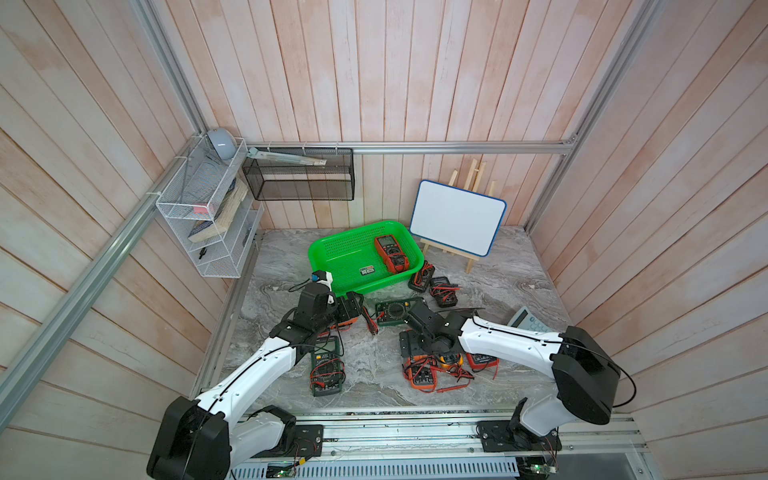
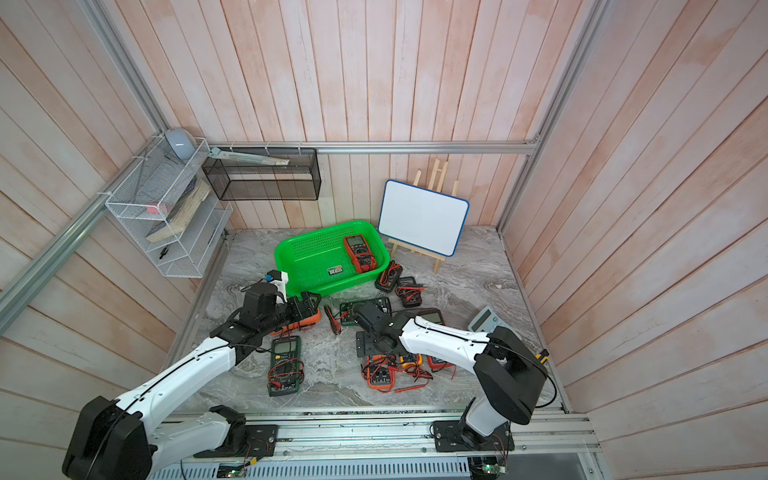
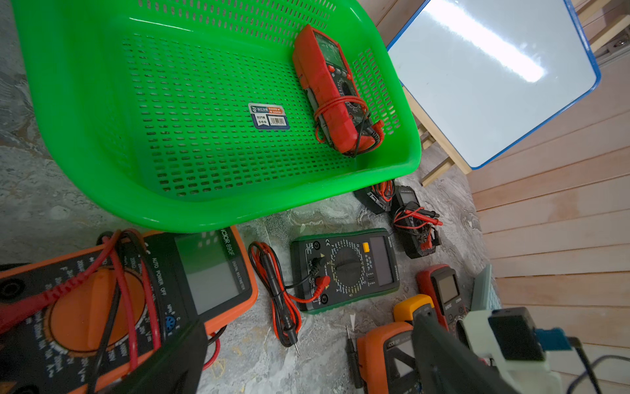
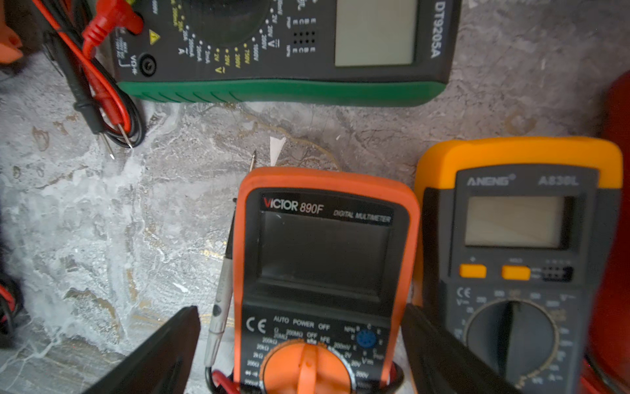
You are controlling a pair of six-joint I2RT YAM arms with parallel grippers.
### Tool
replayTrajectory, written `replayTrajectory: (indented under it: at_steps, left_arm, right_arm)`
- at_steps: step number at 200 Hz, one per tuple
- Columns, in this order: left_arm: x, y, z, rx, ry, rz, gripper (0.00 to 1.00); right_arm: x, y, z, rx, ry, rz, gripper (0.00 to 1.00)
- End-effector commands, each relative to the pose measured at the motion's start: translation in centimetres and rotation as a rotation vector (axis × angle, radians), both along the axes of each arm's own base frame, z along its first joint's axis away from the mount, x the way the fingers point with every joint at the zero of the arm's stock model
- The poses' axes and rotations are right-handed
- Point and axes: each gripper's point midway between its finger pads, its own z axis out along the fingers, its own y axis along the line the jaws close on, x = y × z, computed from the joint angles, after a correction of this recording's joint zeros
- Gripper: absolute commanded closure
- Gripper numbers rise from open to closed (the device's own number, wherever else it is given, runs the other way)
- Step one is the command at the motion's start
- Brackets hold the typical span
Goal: Put the multimeter into the basket
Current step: Pick up the multimeter from the center of the board.
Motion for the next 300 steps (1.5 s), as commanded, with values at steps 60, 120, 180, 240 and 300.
replayTrajectory:
  at_steps: [60,120,180,240,300]
  left_arm:
    - [-0.2,-0.1,-0.3,0.006,-0.006,-0.012,0.01]
    - [-0.1,-0.3,-0.3,-0.001,-0.003,-0.015,0.00]
    - [-0.1,-0.1,0.3,0.002,-0.008,-0.004,0.00]
    - [0.5,0.8,2.5,0.022,-0.045,0.044,0.00]
    - [2.2,3.0,3.6,0.014,-0.039,0.121,0.00]
  right_arm:
    - [0.0,-0.7,-1.5,-0.027,0.029,-0.014,0.02]
    - [0.0,-0.3,-3.4,-0.042,0.066,0.010,0.02]
    - [-0.2,0.1,-3.7,-0.032,0.073,0.054,0.29]
    - [0.5,2.0,1.7,0.105,-0.012,0.101,0.53]
    - [3.1,5.3,7.6,0.249,-0.130,0.144,0.57]
